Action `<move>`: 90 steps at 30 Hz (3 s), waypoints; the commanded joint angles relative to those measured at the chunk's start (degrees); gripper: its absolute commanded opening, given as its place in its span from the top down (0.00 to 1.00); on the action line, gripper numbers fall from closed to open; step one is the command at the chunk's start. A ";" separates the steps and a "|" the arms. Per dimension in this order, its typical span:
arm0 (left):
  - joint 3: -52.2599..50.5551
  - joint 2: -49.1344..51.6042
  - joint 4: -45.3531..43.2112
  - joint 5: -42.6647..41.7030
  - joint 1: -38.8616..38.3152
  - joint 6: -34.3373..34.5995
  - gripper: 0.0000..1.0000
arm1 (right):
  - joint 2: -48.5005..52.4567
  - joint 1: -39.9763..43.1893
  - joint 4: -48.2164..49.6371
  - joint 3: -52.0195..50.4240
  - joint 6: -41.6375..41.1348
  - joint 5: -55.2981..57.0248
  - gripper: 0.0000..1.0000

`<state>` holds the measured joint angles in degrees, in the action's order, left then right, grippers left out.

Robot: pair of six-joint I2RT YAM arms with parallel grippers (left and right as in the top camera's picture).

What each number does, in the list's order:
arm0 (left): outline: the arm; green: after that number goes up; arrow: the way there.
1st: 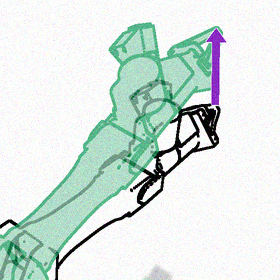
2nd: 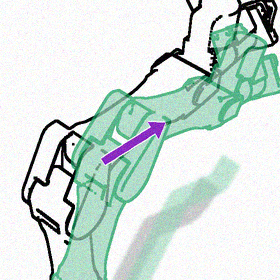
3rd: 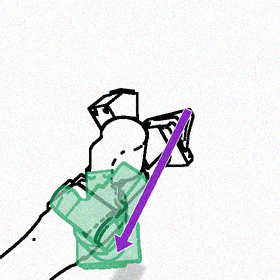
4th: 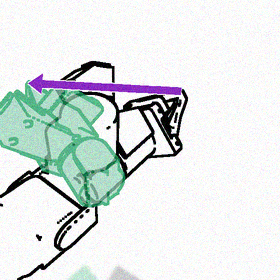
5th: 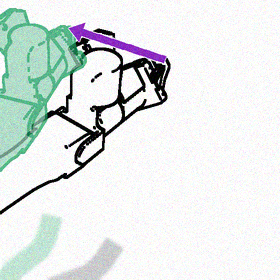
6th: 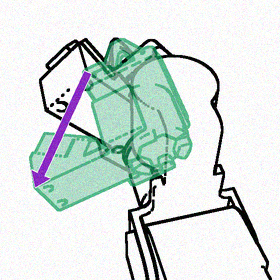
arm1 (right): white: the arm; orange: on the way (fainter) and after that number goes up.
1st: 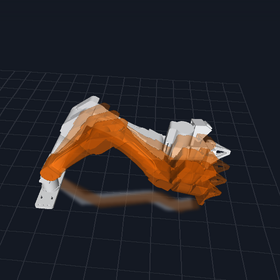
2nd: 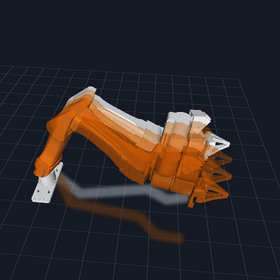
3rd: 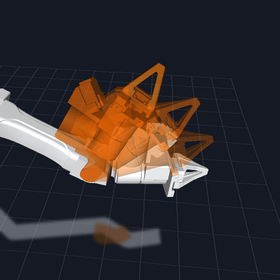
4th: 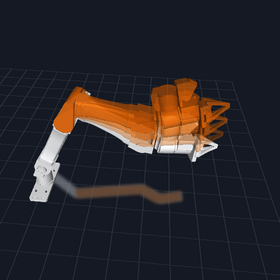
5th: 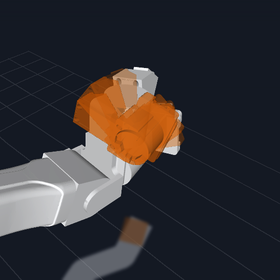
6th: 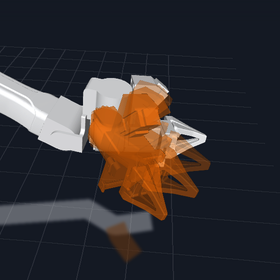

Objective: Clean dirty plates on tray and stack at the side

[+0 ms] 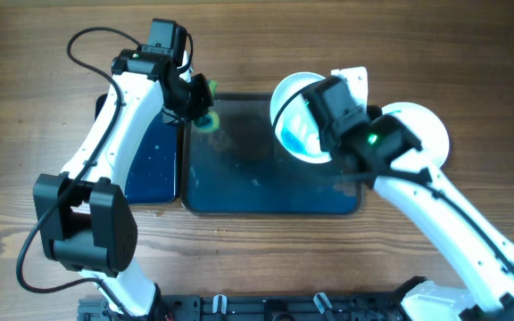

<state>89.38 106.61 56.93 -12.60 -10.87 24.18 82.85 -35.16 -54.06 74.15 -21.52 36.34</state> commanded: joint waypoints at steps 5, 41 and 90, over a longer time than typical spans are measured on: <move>0.59 -0.52 -0.37 -3.41 -0.15 -1.29 0.96 | -2.23 -16.94 -0.61 0.20 0.57 38.69 0.96; 0.57 -0.52 0.35 -3.43 -0.15 -1.29 0.96 | -2.23 14.78 1.90 0.17 -1.36 -30.93 0.96; -9.62 -7.30 5.84 12.52 18.67 -21.22 0.96 | 7.78 42.51 -3.32 7.69 10.95 -54.01 0.48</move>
<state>85.91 98.78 65.91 -4.16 6.68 10.35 91.07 9.85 -58.48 81.17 -11.84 -16.97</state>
